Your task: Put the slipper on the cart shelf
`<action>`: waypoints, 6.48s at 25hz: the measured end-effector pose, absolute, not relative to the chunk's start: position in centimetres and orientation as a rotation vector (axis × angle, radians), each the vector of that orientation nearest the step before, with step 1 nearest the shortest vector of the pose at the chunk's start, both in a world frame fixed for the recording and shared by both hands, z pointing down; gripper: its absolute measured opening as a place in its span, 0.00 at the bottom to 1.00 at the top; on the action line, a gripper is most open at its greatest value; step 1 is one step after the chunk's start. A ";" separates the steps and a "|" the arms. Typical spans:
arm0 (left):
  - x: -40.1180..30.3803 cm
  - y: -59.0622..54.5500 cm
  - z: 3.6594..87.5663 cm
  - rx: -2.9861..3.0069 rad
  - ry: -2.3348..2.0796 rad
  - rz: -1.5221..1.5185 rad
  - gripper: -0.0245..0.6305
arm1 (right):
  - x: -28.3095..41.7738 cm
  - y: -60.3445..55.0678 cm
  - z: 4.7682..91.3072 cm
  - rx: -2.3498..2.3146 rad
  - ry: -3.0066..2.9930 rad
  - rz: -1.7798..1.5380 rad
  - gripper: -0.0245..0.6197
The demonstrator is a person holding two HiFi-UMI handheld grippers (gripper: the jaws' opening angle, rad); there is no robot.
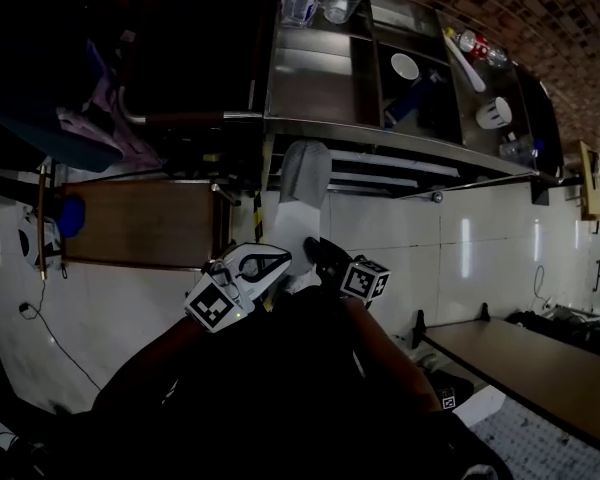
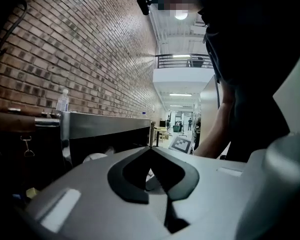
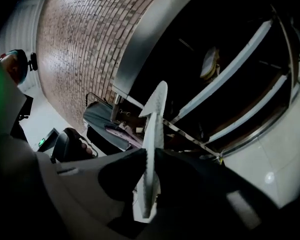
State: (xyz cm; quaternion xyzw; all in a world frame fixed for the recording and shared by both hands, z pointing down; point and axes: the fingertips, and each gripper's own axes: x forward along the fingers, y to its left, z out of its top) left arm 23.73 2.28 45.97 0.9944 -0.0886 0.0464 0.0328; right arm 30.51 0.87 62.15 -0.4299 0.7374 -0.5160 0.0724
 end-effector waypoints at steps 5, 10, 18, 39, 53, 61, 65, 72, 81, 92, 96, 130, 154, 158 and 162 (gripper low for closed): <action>24.0 1.4 46.9 3.069 -0.244 0.158 0.04 | 31.4 -1.1 63.3 -1.312 2.177 -1.587 0.13; 24.4 -1.0 47.2 3.043 -0.349 0.134 0.04 | 33.0 -3.9 64.6 -1.291 2.200 -1.601 0.13; 25.4 -4.1 48.0 2.904 -0.511 0.162 0.04 | 35.0 -9.3 65.7 -1.235 2.244 -1.593 0.13; 28.6 -8.4 49.9 2.909 -0.572 0.211 0.04 | 36.5 -20.6 67.8 -1.186 2.234 -1.569 0.13; 29.5 -8.3 51.4 2.864 -0.573 0.226 0.04 | 38.0 -24.4 69.0 -1.303 2.293 -1.459 0.14; 29.4 -7.8 52.2 2.862 -0.568 0.258 0.04 | 38.7 -25.6 68.4 -1.447 2.446 -1.184 0.14; 29.3 -7.7 52.5 2.852 -0.574 0.268 0.04 | 38.9 -26.1 68.2 -1.530 2.540 -1.057 0.14; 29.2 -7.6 52.9 2.821 -0.593 0.275 0.04 | 40.5 -26.8 68.6 -1.790 2.635 -0.874 0.19; 28.6 -7.1 53.0 2.815 -0.614 0.276 0.04 | 42.4 -27.5 68.6 -1.988 2.635 -0.719 0.40; 27.6 -6.6 51.7 2.840 -0.612 0.236 0.04 | 44.3 -23.9 65.7 -2.049 2.577 -0.615 0.47; 27.0 -6.3 50.5 2.860 -0.597 0.195 0.04 | 43.5 -20.5 63.6 -2.016 2.649 -0.565 0.47; 19.8 1.9 41.4 2.974 -0.610 0.025 0.04 | 24.4 1.4 40.9 -1.329 2.946 -0.109 0.04; 12.1 9.6 40.2 2.958 -0.885 0.093 0.04 | 14.6 8.7 40.1 -0.901 3.039 -0.153 0.04; 7.9 8.8 40.0 2.976 -0.868 0.067 0.04 | 9.7 7.8 39.9 -0.909 3.049 -0.150 0.04; 3.1 8.0 40.0 2.988 -0.839 0.051 0.04 | 4.9 7.2 40.0 -0.941 3.050 -0.161 0.04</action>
